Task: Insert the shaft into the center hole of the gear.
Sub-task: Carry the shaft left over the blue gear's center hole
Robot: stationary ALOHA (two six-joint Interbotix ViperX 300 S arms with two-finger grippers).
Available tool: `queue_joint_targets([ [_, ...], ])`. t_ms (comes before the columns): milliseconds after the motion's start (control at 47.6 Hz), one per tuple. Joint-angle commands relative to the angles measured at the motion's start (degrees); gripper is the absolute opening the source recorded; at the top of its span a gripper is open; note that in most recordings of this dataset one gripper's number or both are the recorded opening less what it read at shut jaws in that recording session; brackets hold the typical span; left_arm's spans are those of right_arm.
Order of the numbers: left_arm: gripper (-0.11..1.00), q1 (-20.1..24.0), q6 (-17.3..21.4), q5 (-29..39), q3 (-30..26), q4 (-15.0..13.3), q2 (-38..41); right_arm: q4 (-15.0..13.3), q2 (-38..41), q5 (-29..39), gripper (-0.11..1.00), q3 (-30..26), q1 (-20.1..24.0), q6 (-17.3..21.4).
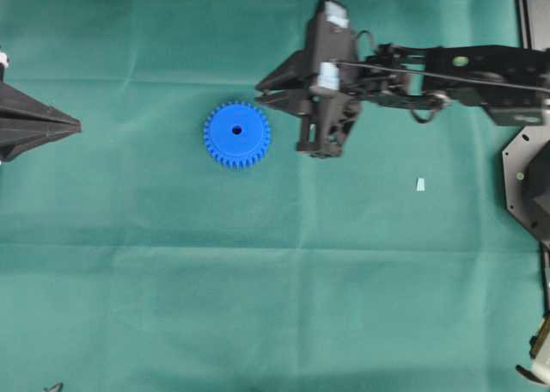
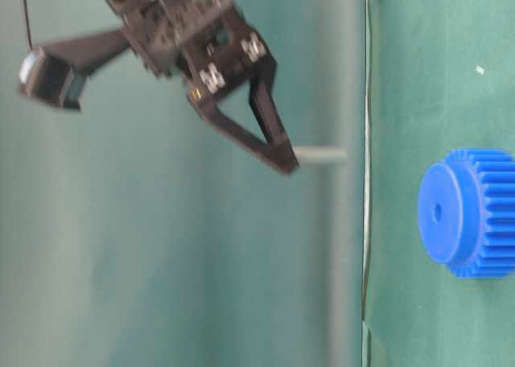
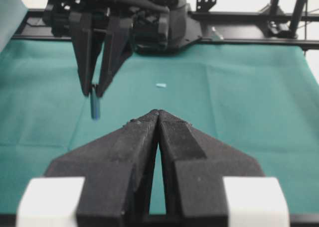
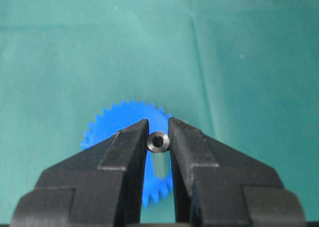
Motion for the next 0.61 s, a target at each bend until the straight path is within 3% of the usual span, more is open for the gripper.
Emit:
queue_joint_targets([
  [0, 0.00, 0.0, -0.2, -0.3, -1.6, 0.1, 0.2, 0.2, 1.7, -0.3, 0.16, -4.6, 0.6, 0.2],
  [189, 0.00, 0.0, -0.1, -0.3, -1.6, 0.2, 0.1, 0.2, 4.3, -0.2, 0.16, -7.3, 1.1, 0.2],
  [588, 0.00, 0.0, -0.1, -0.3, -1.7, 0.2, 0.1, 0.5, 5.8, -3.8, 0.16, -5.7, 1.1, 1.8],
])
